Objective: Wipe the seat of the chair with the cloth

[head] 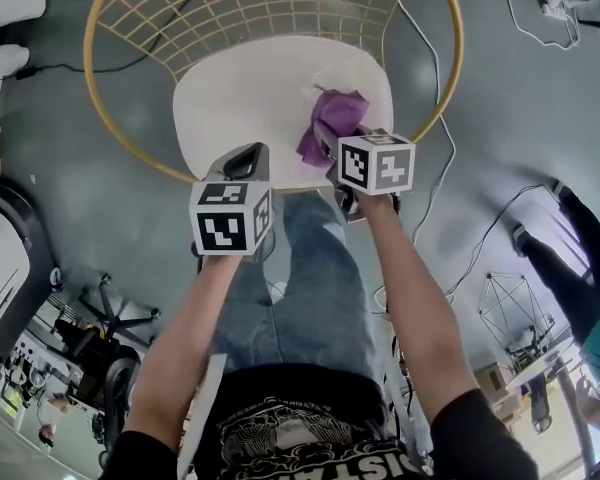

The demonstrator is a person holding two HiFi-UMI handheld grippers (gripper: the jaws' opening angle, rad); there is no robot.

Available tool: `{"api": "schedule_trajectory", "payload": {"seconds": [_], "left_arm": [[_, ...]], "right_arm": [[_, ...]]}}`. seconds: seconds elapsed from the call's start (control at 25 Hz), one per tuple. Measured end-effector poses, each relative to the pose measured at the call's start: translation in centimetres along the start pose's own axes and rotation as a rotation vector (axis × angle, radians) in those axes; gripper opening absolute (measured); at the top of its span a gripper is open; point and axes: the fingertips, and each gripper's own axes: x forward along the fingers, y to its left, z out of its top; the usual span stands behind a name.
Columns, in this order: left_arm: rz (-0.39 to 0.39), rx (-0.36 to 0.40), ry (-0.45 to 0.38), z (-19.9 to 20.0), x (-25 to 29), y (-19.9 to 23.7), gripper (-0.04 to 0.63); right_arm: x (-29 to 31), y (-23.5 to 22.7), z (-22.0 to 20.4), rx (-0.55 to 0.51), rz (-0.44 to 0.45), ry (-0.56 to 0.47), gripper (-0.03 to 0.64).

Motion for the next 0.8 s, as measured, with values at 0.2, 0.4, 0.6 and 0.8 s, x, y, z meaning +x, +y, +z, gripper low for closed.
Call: {"api": "schedule_trajectory", "payload": {"seconds": [0.2, 0.4, 0.6, 0.8], "left_arm": [[-0.018, 0.027, 0.0, 0.3, 0.7, -1.2, 0.002], [-0.026, 0.047, 0.001, 0.6, 0.7, -2.1, 0.002], [-0.023, 0.055, -0.001, 0.7, 0.7, -2.1, 0.002], [-0.012, 0.041, 0.006, -0.4, -0.2, -0.8, 0.002]], "right_arm": [[-2.1, -2.0, 0.1, 0.018, -0.03, -0.023, 0.058], [-4.9, -4.1, 0.4, 0.037, -0.089, -0.045, 0.058], [-6.5, -5.9, 0.4, 0.062, -0.118, -0.055, 0.058], [-6.0, -4.3, 0.3, 0.044, -0.098, -0.049, 0.058]]}}
